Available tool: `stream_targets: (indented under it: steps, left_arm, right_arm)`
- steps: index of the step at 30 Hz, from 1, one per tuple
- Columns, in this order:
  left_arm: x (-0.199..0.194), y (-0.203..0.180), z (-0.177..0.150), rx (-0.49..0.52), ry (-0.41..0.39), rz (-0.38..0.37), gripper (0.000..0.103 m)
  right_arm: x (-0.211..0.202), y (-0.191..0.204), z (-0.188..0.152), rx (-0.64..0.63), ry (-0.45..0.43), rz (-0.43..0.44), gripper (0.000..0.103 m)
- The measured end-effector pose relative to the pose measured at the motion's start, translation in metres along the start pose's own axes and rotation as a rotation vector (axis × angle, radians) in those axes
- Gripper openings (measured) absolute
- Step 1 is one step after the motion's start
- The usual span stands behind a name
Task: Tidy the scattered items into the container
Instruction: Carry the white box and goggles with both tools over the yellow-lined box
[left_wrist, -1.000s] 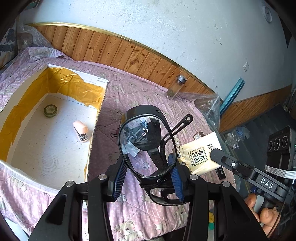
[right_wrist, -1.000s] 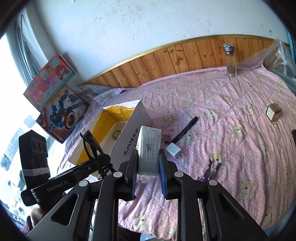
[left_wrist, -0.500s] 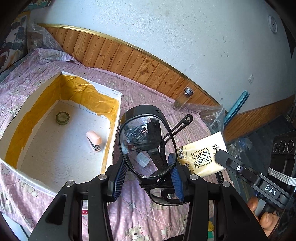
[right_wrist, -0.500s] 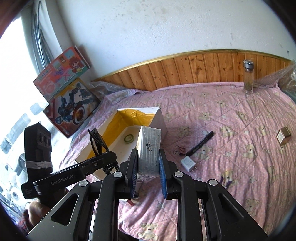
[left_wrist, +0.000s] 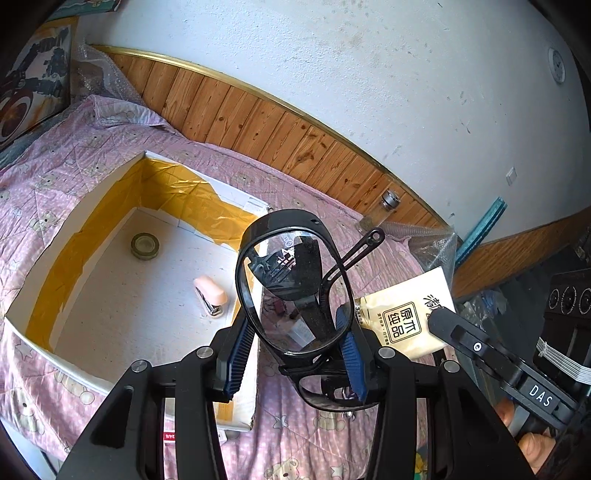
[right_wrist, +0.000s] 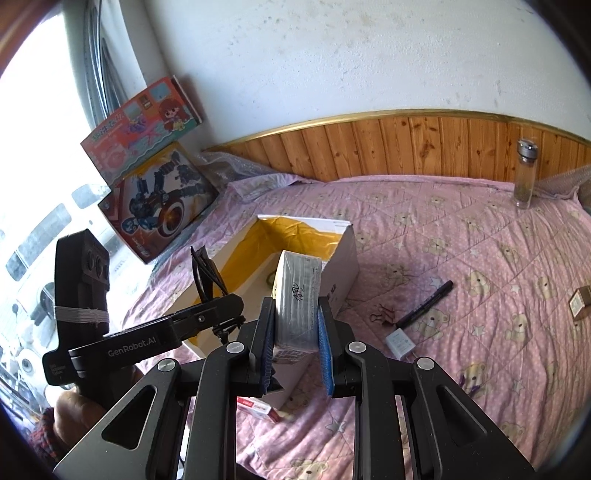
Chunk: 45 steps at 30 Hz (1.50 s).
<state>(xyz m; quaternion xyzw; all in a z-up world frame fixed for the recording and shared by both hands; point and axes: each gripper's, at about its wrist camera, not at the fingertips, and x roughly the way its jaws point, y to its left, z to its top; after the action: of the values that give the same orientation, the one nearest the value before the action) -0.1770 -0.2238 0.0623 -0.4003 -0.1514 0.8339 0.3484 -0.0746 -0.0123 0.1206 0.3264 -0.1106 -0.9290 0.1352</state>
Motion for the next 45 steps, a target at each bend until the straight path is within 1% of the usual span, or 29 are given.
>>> stream_targets:
  steps: [15, 25, 31, 37, 45]
  left_arm:
    - [-0.015, 0.041, 0.026, -0.061, -0.049, 0.044, 0.046]
    - [-0.019, 0.068, 0.043, -0.091, -0.073, 0.078, 0.046]
    - [-0.015, 0.081, 0.048, -0.092, -0.063, 0.103, 0.046]
    - [-0.006, 0.087, 0.056, -0.070, -0.040, 0.131, 0.046]
    - [0.009, 0.092, 0.066, -0.059, -0.013, 0.148, 0.046]
  right_arm:
    - [0.035, 0.030, 0.020, -0.080, 0.029, 0.047, 0.022]
    - [0.063, 0.041, 0.032, -0.119, 0.059, 0.065, 0.022]
    - [0.078, 0.044, 0.038, -0.143, 0.078, 0.070, 0.022]
    - [0.092, 0.046, 0.042, -0.166, 0.094, 0.066, 0.022]
    - [0.115, 0.039, 0.053, -0.174, 0.121, 0.052, 0.022]
